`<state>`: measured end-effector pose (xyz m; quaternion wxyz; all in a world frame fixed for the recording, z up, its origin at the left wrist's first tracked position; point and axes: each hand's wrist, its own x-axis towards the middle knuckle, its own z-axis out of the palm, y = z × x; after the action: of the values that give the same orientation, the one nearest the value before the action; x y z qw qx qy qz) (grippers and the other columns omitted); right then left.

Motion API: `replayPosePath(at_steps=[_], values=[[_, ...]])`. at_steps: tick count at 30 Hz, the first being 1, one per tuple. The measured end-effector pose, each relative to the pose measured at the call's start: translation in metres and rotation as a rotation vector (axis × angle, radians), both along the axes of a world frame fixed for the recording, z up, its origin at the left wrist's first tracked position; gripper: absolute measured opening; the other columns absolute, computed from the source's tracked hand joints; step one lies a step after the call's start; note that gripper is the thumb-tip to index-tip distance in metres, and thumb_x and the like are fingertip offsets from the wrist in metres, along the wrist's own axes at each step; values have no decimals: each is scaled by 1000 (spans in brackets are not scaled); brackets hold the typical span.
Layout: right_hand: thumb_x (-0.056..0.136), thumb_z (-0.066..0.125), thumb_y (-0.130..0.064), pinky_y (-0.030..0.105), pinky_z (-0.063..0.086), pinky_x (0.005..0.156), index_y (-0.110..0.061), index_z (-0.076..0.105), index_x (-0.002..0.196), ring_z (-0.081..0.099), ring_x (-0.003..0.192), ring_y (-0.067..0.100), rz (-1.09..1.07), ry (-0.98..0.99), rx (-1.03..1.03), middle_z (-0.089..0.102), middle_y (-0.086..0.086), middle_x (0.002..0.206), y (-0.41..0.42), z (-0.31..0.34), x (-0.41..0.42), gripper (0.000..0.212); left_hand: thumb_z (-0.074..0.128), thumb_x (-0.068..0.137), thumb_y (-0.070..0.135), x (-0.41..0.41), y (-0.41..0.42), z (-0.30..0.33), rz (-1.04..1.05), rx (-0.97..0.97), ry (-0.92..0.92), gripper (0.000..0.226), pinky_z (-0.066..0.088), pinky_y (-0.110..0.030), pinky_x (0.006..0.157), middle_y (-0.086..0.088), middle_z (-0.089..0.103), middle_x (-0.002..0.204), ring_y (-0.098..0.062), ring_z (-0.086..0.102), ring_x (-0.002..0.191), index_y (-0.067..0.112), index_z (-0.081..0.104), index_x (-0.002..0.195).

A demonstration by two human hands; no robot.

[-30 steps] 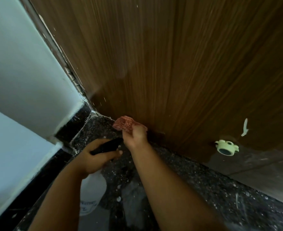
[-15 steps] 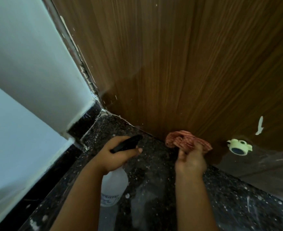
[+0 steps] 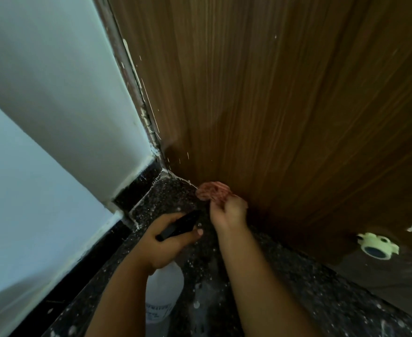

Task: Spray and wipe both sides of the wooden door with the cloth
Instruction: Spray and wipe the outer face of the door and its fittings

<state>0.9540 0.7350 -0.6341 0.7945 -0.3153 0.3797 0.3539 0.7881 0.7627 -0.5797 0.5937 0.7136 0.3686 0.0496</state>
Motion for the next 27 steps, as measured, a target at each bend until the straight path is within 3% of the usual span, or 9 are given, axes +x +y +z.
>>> replayPosePath(at_steps=[6,9,15,17,19,23,24,25,27], values=[[107,17,-13,46,28,115,3,42,142,40,137,35,252,11,-7,41,19,150,80,-42,-3,46,80,81,22,-22,8,6,86,-1,-44,13,49,-27,57,-26,65,82,-20,62,66,10,74,84],[107,15,-7,45,19,118,6,38,144,34,141,37,306,-14,5,39,22,150,70,-46,-4,46,81,82,27,-31,13,4,64,22,-10,19,48,-32,58,-30,63,83,-23,60,65,10,73,86],[105,28,-1,41,32,116,5,52,130,47,132,33,116,-44,-38,53,20,137,-52,-35,7,36,83,79,40,-23,13,7,10,40,5,26,49,-33,64,-20,65,80,-20,61,67,17,72,87],[103,32,2,44,32,113,0,52,131,45,132,34,-78,25,-24,50,18,141,-111,-38,14,36,79,84,32,-13,7,14,-54,57,-5,19,49,-35,65,-9,64,74,-18,61,66,15,71,88],[101,35,1,46,34,108,-2,55,128,50,124,35,-98,-36,-75,54,19,135,-157,-40,13,33,73,89,21,-1,-6,18,-146,83,11,11,49,-33,63,-8,63,73,-14,59,62,11,69,87],[99,37,0,48,32,114,-14,47,144,44,135,34,-179,-157,-273,46,10,150,-196,-39,32,48,70,93,23,40,-23,34,-253,83,-11,15,51,-28,60,-10,65,79,-15,61,67,10,67,87],[99,39,-2,48,37,111,-14,50,141,48,131,34,-171,-190,-351,49,10,147,-209,-38,39,45,71,93,24,49,-28,37,-273,79,-18,14,51,-27,61,-7,67,81,-14,63,72,11,67,88],[98,42,-4,46,43,105,-13,54,136,54,125,32,-176,-202,-268,54,10,141,-229,-34,40,41,71,92,25,58,-36,41,-300,74,-36,12,51,-26,63,-4,68,82,-14,65,77,13,68,90],[96,46,-5,40,55,85,-10,60,125,63,106,28,-57,-256,-375,63,10,127,-262,-29,51,32,72,92,28,71,-48,48,-328,55,-57,12,50,-26,65,0,70,83,-12,66,82,17,68,93]])
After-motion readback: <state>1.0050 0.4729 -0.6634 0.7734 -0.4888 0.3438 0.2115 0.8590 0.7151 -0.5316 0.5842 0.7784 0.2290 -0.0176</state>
